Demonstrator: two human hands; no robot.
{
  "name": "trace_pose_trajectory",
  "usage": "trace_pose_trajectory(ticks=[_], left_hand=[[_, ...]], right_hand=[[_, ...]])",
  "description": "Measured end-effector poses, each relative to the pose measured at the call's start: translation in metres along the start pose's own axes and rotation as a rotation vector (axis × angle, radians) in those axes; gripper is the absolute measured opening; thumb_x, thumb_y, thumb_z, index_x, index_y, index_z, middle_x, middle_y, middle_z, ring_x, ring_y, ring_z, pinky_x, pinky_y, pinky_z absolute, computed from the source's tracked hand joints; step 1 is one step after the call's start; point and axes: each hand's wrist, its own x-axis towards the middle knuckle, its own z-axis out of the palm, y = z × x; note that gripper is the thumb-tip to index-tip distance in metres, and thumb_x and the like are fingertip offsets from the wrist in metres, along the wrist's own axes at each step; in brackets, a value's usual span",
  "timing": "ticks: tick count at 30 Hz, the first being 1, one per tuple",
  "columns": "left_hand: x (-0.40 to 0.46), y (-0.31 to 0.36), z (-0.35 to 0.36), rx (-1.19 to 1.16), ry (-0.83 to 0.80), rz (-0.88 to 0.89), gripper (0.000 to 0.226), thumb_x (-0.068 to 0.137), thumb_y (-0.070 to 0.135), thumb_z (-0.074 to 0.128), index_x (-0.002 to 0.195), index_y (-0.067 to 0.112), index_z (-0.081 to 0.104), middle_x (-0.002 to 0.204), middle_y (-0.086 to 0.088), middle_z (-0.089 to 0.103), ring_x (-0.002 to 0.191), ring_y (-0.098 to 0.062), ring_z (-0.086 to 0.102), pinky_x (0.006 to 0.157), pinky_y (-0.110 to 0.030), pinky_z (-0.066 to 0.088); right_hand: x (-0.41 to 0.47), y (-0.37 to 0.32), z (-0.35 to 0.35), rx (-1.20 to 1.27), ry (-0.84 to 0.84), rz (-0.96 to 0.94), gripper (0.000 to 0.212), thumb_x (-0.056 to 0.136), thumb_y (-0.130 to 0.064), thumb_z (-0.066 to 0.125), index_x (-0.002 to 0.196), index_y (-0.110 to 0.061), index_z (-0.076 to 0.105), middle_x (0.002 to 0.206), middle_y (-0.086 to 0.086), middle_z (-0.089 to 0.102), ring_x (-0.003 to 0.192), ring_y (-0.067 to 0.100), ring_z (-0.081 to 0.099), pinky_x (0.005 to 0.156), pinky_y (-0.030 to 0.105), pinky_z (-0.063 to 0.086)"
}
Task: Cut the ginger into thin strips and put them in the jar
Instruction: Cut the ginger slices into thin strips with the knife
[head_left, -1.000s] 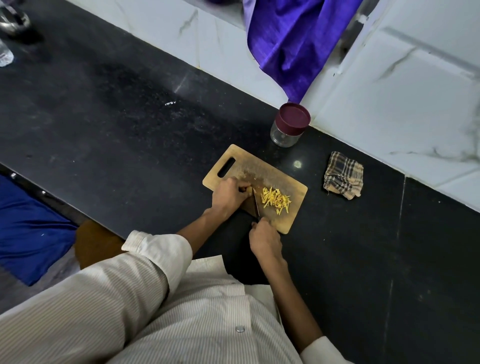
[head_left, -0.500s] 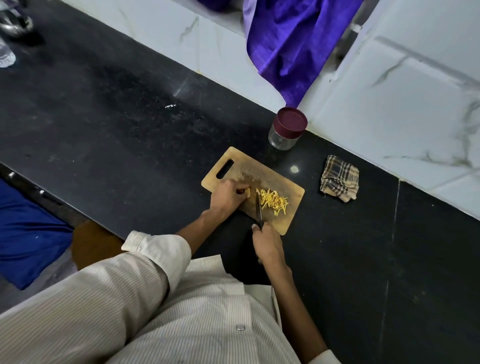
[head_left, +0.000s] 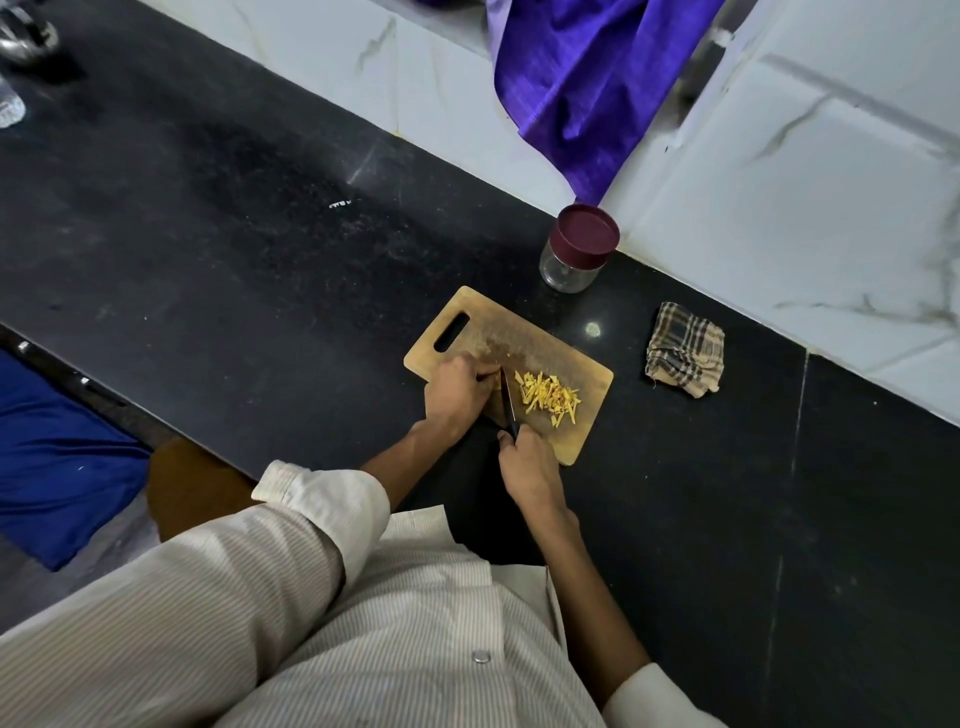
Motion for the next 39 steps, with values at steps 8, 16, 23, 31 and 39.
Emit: trace_pose_trajectory(ticks=[8,16,23,31,39], left_hand=[[0.0,0.0,0.002,-0.017,0.005,-0.009,0.023,0.093,0.019,0.059,0.112,0.024,0.071,0.109,-0.003,0.065,0.097,-0.022,0.06,0.081,-0.042,0.053],[-0.002,0.003,0.003,-0.023,0.0,-0.035,0.022,0.092,0.022,0.061,0.112,0.023,0.071,0.112,-0.001,0.066,0.099,-0.022,0.061,0.081,-0.042,0.053],[-0.001,0.0,-0.001,-0.036,-0.004,-0.048,0.021,0.092,0.021,0.062,0.111,0.02,0.071,0.111,-0.001,0.068,0.1,-0.022,0.062,0.082,-0.043,0.053],[0.002,-0.005,0.003,0.001,0.006,-0.058,0.026,0.09,0.027,0.064,0.114,0.018,0.069,0.11,0.001,0.067,0.098,-0.018,0.063,0.081,-0.039,0.054],[0.004,-0.006,0.002,-0.069,-0.024,-0.04,0.024,0.091,0.02,0.062,0.114,0.023,0.07,0.113,0.005,0.067,0.1,-0.016,0.061,0.086,-0.036,0.052]], right_hand=[[0.003,0.0,0.008,-0.005,0.006,0.03,0.031,0.105,-0.025,0.042,0.123,-0.003,0.054,0.119,0.017,0.062,0.108,0.034,0.062,0.086,0.044,0.051],[0.006,0.002,0.01,-0.079,-0.04,0.104,0.034,0.105,-0.024,0.041,0.13,-0.003,0.052,0.127,0.018,0.059,0.117,0.034,0.058,0.081,0.035,0.04],[0.004,0.0,0.012,-0.07,-0.014,0.076,0.032,0.105,-0.024,0.041,0.124,-0.001,0.053,0.123,0.019,0.061,0.113,0.036,0.058,0.085,0.039,0.045],[0.004,-0.003,0.011,0.017,0.044,0.082,0.03,0.105,-0.024,0.042,0.121,-0.001,0.055,0.119,0.019,0.063,0.11,0.035,0.061,0.082,0.039,0.046],[0.001,0.008,-0.004,0.138,0.061,0.135,0.031,0.104,-0.033,0.043,0.119,-0.009,0.055,0.107,0.013,0.064,0.097,0.033,0.065,0.084,0.052,0.057]])
